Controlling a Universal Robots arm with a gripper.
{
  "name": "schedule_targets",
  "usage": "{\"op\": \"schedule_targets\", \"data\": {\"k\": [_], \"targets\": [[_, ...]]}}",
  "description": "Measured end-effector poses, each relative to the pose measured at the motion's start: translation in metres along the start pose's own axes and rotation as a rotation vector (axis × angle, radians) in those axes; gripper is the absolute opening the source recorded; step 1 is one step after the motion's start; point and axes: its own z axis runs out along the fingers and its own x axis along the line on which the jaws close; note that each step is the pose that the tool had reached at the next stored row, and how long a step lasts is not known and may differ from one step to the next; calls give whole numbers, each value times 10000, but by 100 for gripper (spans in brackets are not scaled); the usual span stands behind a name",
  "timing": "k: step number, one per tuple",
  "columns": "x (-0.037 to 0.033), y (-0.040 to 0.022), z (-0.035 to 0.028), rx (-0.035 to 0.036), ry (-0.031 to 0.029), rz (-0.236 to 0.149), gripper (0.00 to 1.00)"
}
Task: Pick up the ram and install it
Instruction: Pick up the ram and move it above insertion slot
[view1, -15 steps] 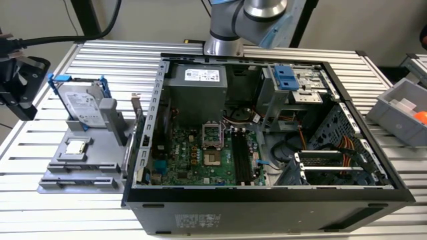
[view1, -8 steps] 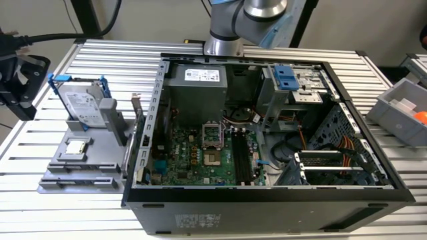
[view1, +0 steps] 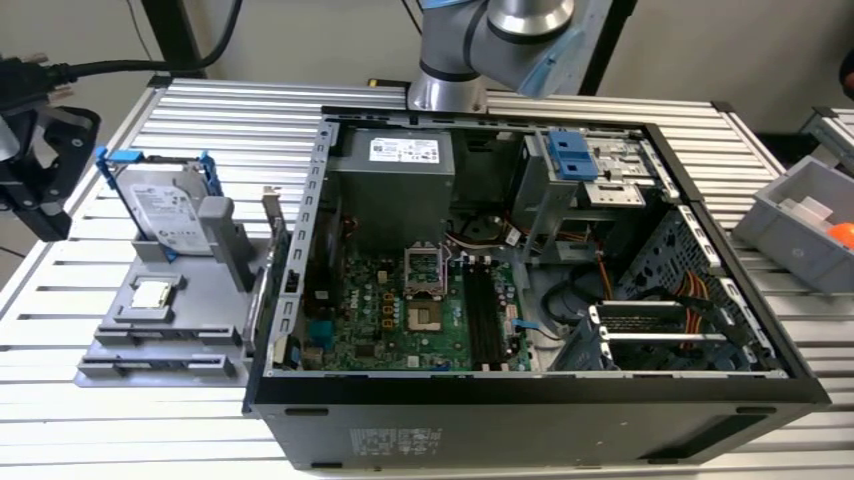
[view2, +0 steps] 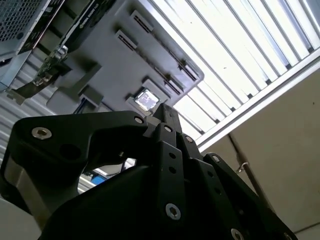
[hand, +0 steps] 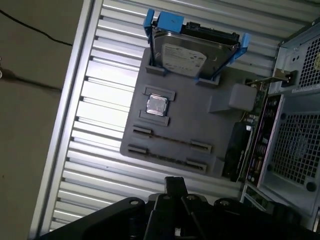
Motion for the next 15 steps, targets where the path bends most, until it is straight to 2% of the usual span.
{"op": "schedule_targets", "data": {"k": [15], "targets": [[0, 3, -9, 8, 55, -1151, 0]]}}
